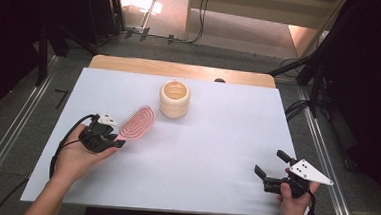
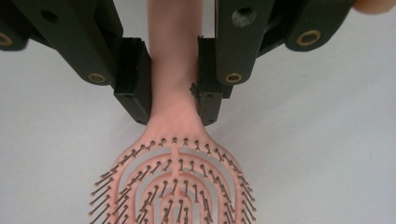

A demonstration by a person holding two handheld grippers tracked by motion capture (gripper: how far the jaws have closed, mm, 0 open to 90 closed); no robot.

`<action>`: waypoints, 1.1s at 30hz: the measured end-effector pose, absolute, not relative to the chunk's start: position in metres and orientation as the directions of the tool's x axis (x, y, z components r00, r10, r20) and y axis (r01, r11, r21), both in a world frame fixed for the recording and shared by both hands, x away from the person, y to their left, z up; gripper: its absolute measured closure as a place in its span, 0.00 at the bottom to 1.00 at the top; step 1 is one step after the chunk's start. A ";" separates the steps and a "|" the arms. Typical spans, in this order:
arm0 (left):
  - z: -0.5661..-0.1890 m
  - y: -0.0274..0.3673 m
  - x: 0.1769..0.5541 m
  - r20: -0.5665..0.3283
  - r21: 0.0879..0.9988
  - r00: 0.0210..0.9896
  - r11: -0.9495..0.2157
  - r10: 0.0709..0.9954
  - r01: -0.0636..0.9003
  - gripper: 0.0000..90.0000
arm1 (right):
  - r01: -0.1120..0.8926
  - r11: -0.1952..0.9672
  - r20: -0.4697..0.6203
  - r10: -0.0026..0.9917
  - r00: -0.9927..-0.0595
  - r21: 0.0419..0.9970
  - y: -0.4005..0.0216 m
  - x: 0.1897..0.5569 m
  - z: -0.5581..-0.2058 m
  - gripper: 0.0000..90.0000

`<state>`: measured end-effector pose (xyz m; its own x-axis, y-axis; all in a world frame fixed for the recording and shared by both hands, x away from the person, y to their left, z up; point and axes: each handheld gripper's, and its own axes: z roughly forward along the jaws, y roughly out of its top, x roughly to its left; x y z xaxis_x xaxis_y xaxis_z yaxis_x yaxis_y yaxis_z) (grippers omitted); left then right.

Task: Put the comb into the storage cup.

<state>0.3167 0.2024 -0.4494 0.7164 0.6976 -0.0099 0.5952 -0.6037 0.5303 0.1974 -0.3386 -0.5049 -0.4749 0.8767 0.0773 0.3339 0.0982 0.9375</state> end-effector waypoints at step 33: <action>-0.436 0.185 0.309 0.020 0.691 0.738 -0.543 0.674 0.477 0.79 | 0.342 0.060 0.152 0.816 -0.558 0.938 -0.294 0.228 -0.467 0.00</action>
